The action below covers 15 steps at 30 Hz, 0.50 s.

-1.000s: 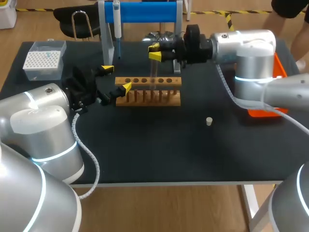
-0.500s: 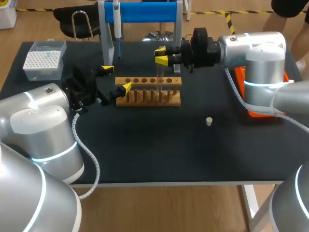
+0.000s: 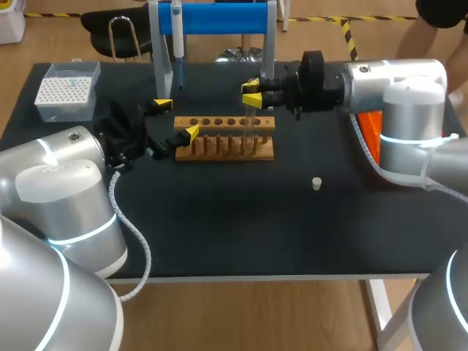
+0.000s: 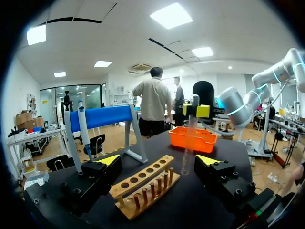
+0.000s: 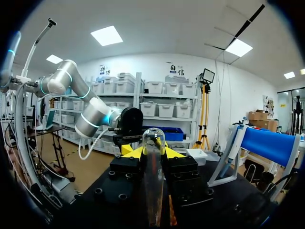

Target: Invert the test tube, pick up the pipette, mount the tip to pipette, aspirate from beaker and dispense into the tube, eject the tip, return the pipette, and cap with the stopper.

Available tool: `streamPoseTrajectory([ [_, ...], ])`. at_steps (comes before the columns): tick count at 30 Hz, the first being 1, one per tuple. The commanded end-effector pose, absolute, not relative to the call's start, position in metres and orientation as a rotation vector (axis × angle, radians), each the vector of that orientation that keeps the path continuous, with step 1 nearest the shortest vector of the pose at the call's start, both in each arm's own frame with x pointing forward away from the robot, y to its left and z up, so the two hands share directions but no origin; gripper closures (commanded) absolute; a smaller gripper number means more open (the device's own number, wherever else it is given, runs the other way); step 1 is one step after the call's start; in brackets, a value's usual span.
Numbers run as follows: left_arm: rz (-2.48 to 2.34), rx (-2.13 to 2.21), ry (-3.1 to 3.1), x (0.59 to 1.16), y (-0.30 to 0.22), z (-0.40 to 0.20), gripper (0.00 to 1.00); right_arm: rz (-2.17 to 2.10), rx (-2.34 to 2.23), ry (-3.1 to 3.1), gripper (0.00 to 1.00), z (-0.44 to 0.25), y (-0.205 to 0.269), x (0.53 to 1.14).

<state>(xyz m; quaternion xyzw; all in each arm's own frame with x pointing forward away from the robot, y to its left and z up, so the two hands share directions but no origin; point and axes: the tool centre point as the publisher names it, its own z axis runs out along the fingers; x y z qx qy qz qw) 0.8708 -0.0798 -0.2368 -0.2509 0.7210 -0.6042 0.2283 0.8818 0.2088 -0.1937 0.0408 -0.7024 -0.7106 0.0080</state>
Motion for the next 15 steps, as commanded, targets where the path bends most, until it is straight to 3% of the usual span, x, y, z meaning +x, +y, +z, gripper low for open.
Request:
streamPoseTrajectory([
  [1,-1.665,-0.691,1.977,0.87,-0.08,-0.238,0.0,-2.221,0.123,-2.202,1.0,-0.193,0.209,0.88],
  [9,-1.665,-0.691,1.977,0.87,-0.08,-0.238,0.0,-2.221,0.123,-2.202,1.0,-0.193,0.209,0.88],
  [15,-1.665,-0.691,1.977,0.87,-0.08,-0.238,0.0,-1.894,-0.41,-2.133,1.0,-0.2,0.211,0.907],
])
